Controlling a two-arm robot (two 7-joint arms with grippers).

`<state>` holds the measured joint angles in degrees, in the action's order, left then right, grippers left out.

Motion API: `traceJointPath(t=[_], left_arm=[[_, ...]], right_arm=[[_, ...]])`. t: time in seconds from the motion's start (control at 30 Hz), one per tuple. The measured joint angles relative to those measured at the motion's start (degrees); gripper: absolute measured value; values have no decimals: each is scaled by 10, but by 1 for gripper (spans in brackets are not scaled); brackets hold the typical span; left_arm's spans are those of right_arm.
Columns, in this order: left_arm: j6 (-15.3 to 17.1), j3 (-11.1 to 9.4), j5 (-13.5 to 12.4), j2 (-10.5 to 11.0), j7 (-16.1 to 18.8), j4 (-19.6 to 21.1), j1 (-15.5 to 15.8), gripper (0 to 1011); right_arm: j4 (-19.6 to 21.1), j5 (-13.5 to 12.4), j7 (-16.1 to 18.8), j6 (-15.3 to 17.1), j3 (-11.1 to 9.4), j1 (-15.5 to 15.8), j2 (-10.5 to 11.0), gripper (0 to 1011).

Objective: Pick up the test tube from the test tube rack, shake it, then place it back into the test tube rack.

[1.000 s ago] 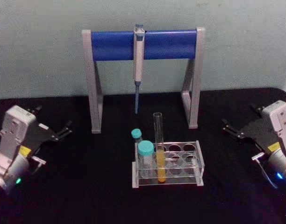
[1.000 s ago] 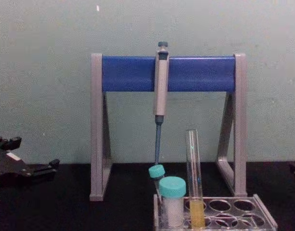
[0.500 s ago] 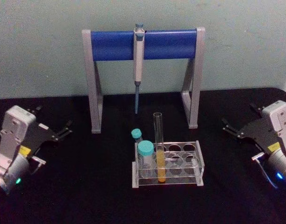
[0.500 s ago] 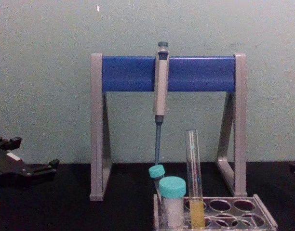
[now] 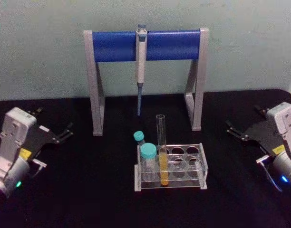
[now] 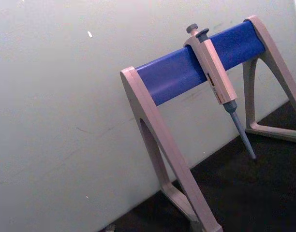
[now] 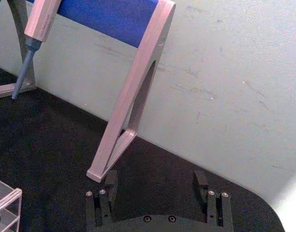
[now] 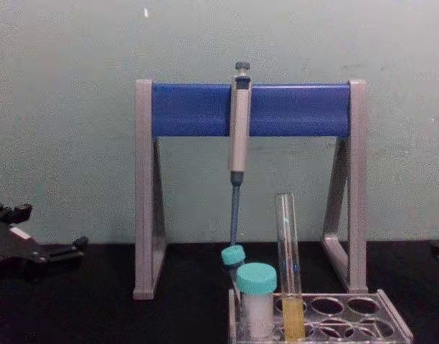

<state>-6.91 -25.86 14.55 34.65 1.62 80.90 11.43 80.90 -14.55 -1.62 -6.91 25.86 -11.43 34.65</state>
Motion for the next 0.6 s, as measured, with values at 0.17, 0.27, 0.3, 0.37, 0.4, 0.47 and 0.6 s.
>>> traceJointPath(t=[0.17, 0.27, 0.3, 0.37, 0.4, 0.47, 0.6], left_arm=[[0, 0, 0, 0, 0, 0, 0, 1001], [0, 0, 0, 0, 0, 0, 0, 1001], [0, 0, 0, 0, 0, 0, 0, 1001], [0, 0, 0, 0, 0, 0, 0, 1001], [0, 0, 0, 0, 0, 0, 0, 1001], [0, 0, 0, 0, 0, 0, 0, 1002], [0, 0, 0, 0, 0, 0, 0, 1001]], right_arm=[[0, 0, 0, 0, 0, 0, 0, 1000], [0, 0, 0, 0, 0, 0, 0, 1000], [0, 0, 0, 0, 0, 0, 0, 1000], [0, 0, 0, 0, 0, 0, 0, 1000], [0, 0, 0, 0, 0, 0, 0, 1000], [0, 0, 0, 0, 0, 0, 0, 1000], [0, 0, 0, 0, 0, 0, 0, 1000]])
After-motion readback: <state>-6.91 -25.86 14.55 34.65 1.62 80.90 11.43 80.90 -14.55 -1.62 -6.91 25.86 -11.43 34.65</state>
